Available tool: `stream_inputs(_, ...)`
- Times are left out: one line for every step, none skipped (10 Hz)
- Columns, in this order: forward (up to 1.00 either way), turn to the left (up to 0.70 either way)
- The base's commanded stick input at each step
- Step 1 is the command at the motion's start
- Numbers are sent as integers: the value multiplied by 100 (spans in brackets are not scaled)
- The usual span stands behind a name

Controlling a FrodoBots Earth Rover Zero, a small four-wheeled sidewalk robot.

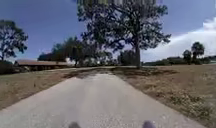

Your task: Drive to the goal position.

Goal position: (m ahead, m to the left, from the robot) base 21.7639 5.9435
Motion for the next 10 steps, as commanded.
stream_inputs(100, 0)
stream_inputs(100, 0)
stream_inputs(100, 0)
stream_inputs(100, 0)
stream_inputs(100, 0)
stream_inputs(100, 0)
stream_inputs(100, 0)
stream_inputs(100, 0)
stream_inputs(100, 0)
stream_inputs(100, 0)
